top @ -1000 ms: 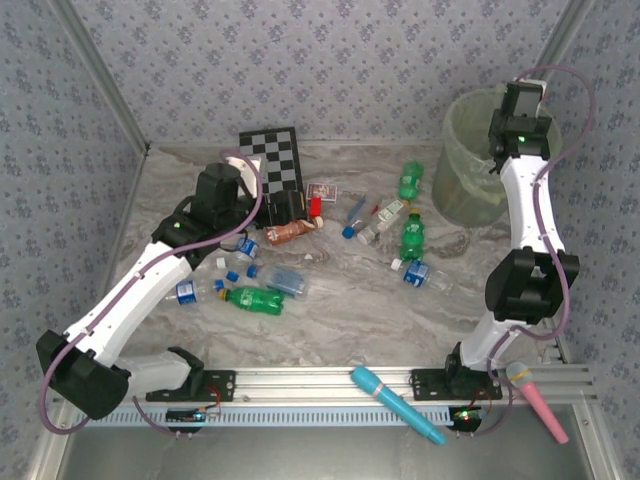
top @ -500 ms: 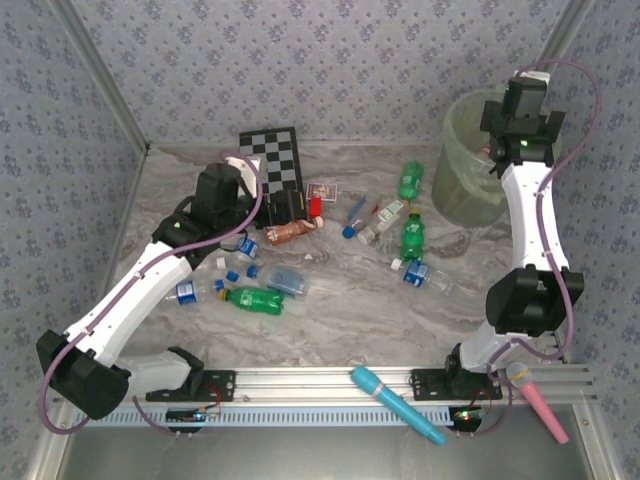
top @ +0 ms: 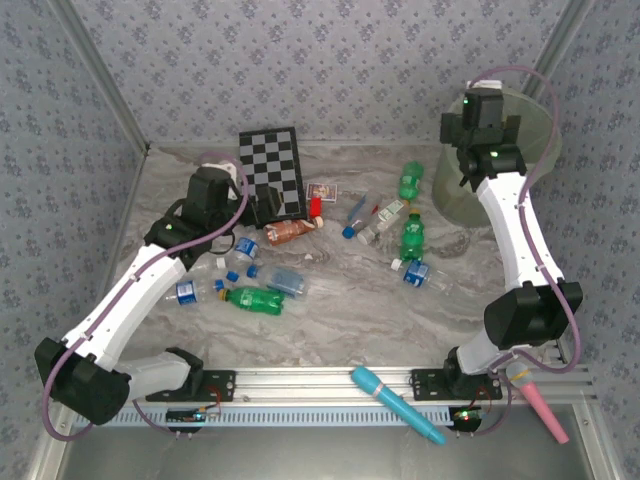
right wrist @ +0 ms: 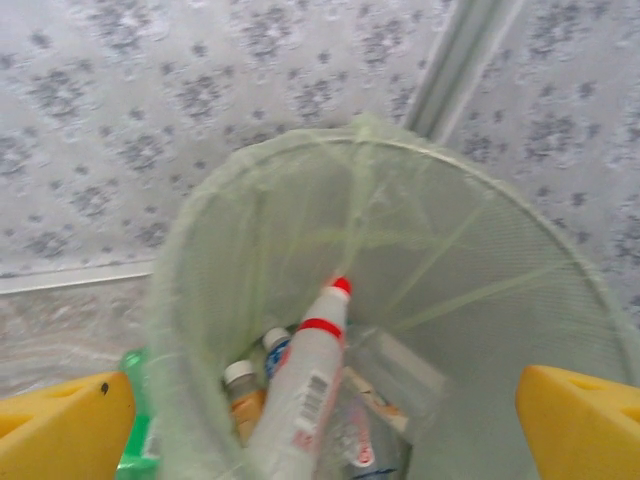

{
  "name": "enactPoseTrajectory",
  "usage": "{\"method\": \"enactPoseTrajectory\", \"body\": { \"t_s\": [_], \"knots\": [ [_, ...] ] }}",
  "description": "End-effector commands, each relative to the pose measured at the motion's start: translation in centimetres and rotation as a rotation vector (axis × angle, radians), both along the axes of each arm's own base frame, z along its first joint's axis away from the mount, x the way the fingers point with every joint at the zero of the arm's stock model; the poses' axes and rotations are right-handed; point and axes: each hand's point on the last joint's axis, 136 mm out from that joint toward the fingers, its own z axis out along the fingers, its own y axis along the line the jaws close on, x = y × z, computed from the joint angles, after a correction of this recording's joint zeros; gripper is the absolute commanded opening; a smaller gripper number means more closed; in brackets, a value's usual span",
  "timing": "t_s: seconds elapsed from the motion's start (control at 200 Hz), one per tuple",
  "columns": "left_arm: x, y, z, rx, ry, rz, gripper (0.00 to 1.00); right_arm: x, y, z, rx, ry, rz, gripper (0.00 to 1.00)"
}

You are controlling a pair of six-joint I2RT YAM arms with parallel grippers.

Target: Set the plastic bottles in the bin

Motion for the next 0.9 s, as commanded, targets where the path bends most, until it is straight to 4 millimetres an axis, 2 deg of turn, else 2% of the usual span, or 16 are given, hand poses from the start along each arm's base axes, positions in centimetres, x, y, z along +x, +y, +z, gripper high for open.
{"method": "enactPoseTrajectory", "body": {
  "t_s": [0.0, 0.125, 0.215, 0.365, 0.475, 0.605, 0.755, 0.9],
  "knots": [
    [-0.8, 3.1, -2.1, -0.011, 0.086, 0.131, 1.00, -1.0, 3.0, -1.2, 0.027, 0.038, 0.066, 1.00],
    [-1.5, 5.1, -3.8, -0.008, 0.132, 0.201, 1.00, -1.0, 6.8, -3.9, 0.054, 0.101, 0.139, 1.00],
    [-2.0, 5.8, -4.8, -0.018, 0.156, 0.221, 1.00, -1.0, 9.1, -6.0, 0.076, 0.156, 0.164, 1.00],
    [-2.6, 5.9, -5.9, -0.043, 0.198, 0.220, 1.00, -1.4, 11.5, -11.1, 0.202, 0.293, 0.157, 1.00],
    [-3.1, 6.4, -6.5, -0.030, 0.221, 0.230, 1.00, -1.4, 13.5, -13.8, 0.272, 0.363, 0.177, 1.00],
    [-3.4, 7.2, -7.0, -0.031, 0.237, 0.255, 1.00, -1.6, 17.7, -15.6, 0.318, 0.405, 0.278, 0.99],
    [-4.1, 8.4, -7.9, -0.029, 0.270, 0.303, 1.00, -2.0, 22.8, -17.3, 0.252, 0.461, 0.439, 0.98],
    [-5.2, 9.7, -8.6, -0.003, 0.299, 0.351, 1.00, -3.6, 27.9, -18.7, 0.204, 0.529, 0.642, 0.96]
  ]
}}
